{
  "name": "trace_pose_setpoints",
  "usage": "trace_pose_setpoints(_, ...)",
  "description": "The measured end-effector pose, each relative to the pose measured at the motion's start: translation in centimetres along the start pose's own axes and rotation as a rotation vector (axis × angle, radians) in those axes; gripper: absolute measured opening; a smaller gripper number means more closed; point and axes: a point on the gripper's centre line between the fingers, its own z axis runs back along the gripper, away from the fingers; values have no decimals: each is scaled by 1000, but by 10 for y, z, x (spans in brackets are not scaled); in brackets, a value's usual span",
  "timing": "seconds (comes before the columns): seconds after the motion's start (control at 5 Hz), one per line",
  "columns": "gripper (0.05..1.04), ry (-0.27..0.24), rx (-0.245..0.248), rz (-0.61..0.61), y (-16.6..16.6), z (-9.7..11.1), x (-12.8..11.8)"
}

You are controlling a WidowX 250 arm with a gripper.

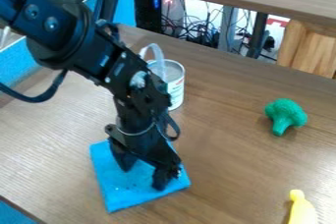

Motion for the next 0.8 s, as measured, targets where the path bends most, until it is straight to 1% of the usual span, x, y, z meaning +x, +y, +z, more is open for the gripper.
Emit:
trace_pose_setpoints(0.6,1001,17,-51,-122,-66,7,-15)
trace_pose_setpoints(0.8,1001,12,-41,-117,-67,8,-15)
